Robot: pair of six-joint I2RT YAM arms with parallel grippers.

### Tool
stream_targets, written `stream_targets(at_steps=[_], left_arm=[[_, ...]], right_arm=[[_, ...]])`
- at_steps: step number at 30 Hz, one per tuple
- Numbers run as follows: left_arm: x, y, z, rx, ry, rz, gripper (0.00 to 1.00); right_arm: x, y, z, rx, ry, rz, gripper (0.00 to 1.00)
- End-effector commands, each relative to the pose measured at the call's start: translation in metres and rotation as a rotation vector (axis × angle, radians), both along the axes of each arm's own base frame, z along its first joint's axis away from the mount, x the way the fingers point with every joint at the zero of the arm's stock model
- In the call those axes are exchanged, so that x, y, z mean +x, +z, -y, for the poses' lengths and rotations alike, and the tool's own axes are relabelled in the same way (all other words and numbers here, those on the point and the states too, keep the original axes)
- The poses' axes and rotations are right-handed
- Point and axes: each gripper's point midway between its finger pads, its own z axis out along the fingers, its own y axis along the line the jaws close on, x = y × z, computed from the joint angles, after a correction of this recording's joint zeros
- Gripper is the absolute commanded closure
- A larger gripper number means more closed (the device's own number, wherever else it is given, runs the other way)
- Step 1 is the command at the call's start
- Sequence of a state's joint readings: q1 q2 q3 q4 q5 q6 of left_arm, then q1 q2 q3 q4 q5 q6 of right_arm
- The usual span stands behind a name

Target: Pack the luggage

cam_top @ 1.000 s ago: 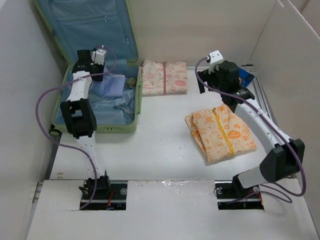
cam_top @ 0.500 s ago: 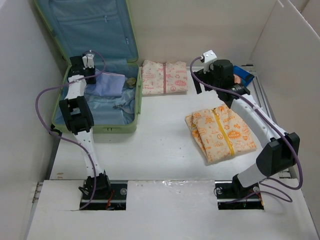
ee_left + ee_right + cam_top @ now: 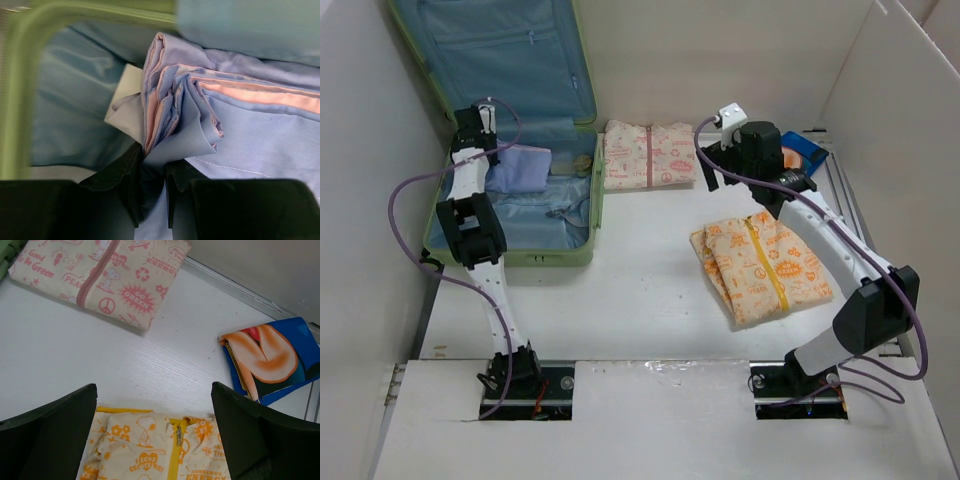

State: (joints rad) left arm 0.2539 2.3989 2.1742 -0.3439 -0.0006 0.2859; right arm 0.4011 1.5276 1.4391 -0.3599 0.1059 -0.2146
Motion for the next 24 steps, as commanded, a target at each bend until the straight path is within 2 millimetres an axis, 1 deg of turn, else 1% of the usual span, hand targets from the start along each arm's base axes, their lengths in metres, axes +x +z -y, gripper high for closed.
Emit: stream_targets(at_steps=[1,4,5,6,8,9,10,11,12,13,14,15,16,17,19,20,21,22,23,24], left_arm=[[0.006,0.054,-0.051,0.150,0.114,0.116,1.00],[0.012,0.048,-0.057,0.173,0.127,0.116,1.00],[0.014,0.036,-0.058,0.176,0.120,0.096,1.00],[0.014,0.032,-0.060,0.179,0.127,0.086,1.00],[0.014,0.019,-0.060,0.175,0.126,0.066,1.00],[0.014,0.011,-0.060,0.172,0.124,0.053,1.00],[0.013,0.011,-0.061,0.177,0.132,0.051,1.00],[0.012,0.004,-0.064,0.178,0.151,0.040,1.00],[0.008,0.005,-0.072,0.183,0.180,0.039,1.00],[0.006,-0.002,-0.073,0.184,0.186,0.019,1.00],[0.001,-0.002,-0.082,0.172,0.228,0.026,1.00],[-0.001,-0.003,-0.087,0.163,0.246,0.030,1.00],[-0.006,-0.003,-0.098,0.154,0.272,0.033,1.00],[-0.007,-0.004,-0.097,0.152,0.272,0.024,1.00],[-0.007,0.007,-0.097,0.156,0.273,0.042,1.00],[-0.009,0.008,-0.097,0.165,0.264,0.034,0.84],[-0.007,0.010,-0.090,0.141,0.231,0.043,0.59],[-0.009,0.007,-0.086,0.133,0.210,0.032,0.29],[-0.010,0.022,-0.084,0.130,0.200,0.054,0.20],[-0.011,0.028,-0.080,0.121,0.186,0.063,0.13]], right_arm=[[-0.007,0.030,0.004,0.013,-0.011,0.072,0.00],[-0.008,0.028,0.005,0.009,-0.011,0.062,0.00],[-0.008,0.028,0.005,0.009,-0.011,0.062,0.00],[-0.011,0.026,0.001,0.005,-0.002,0.054,0.00],[-0.011,0.026,0.003,0.002,-0.010,0.055,0.00],[-0.010,0.030,0.003,0.006,-0.010,0.064,0.00],[-0.010,0.030,0.003,0.006,-0.010,0.064,0.00],[-0.011,0.029,0.003,0.002,-0.010,0.056,0.00],[-0.011,0.029,0.003,0.002,-0.010,0.056,0.00],[-0.011,0.029,0.004,-0.006,-0.006,0.058,0.00],[-0.011,0.029,0.005,-0.010,-0.015,0.059,0.00],[-0.011,0.031,0.005,-0.010,-0.015,0.059,0.00],[-0.011,0.031,0.007,-0.014,-0.024,0.061,0.00],[-0.011,0.031,0.007,-0.006,-0.028,0.059,0.00],[-0.001,0.021,0.025,-0.003,-0.085,0.017,0.00],[0.002,0.018,0.032,-0.001,-0.107,0.001,0.00],[0.007,0.015,0.041,-0.007,-0.129,-0.015,0.00],[0.014,0.012,0.059,-0.012,-0.170,-0.029,0.00],[0.024,0.006,0.067,-0.019,-0.193,-0.048,0.00],[0.030,-0.001,0.077,-0.026,-0.216,-0.070,0.00]])
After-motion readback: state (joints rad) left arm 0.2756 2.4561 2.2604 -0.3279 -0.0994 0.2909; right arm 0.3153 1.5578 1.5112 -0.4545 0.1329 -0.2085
